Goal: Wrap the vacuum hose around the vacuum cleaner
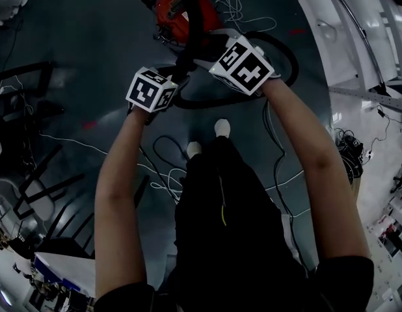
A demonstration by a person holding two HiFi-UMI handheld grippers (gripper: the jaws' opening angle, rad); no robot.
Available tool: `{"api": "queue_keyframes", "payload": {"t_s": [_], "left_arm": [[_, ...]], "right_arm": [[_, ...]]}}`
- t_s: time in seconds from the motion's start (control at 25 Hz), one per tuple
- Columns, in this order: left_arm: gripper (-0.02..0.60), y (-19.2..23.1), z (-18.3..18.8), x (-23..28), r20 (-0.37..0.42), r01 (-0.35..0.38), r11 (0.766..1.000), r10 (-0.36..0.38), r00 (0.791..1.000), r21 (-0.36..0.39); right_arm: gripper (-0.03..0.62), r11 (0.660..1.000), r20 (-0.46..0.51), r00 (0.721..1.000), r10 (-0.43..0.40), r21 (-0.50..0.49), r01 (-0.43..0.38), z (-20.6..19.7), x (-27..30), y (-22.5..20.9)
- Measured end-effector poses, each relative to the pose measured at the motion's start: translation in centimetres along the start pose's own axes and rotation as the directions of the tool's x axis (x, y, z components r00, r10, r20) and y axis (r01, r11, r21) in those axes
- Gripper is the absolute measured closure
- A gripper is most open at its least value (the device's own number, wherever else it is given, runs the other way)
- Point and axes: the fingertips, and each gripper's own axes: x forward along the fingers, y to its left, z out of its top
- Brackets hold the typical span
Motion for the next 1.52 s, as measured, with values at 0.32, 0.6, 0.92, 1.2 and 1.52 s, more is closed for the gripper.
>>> {"api": "queue_keyframes", "payload": {"t_s": [0.32,0.6,0.92,1.2,1.52], "left_arm": [[0.407,3.1,3.9,-1.7,-0.016,-0.04,0.999,0.04,0.999,0.002],[0.407,1.7,4.4,0.1,-0.065,-0.047,0.997,0.051,0.997,0.055],[0.407,2.0,6.2,0.7,-0.049,-0.052,0.997,0.055,0.997,0.05],[0.407,4.3,5.7,1.4,0.02,-0.113,0.987,0.112,0.994,0.115],[0.41,6.8,5.5,1.8,0.096,-0.132,0.979,0.118,0.988,0.157]], "right_arm": [[0.329,0.999,0.055,0.998,-0.017,-0.037,0.019,1.2,-1.2,-0.6],[0.312,0.998,0.102,0.995,-0.001,0.062,-0.005,2.3,-1.6,-2.8],[0.287,0.999,0.019,0.999,0.038,-0.001,-0.038,1.3,-1.2,-4.4],[0.287,0.998,-0.044,0.999,0.004,0.069,-0.001,1.1,1.2,-6.0],[0.287,0.89,-0.022,0.999,-0.025,0.455,0.032,1.1,4.4,-8.9]]}}
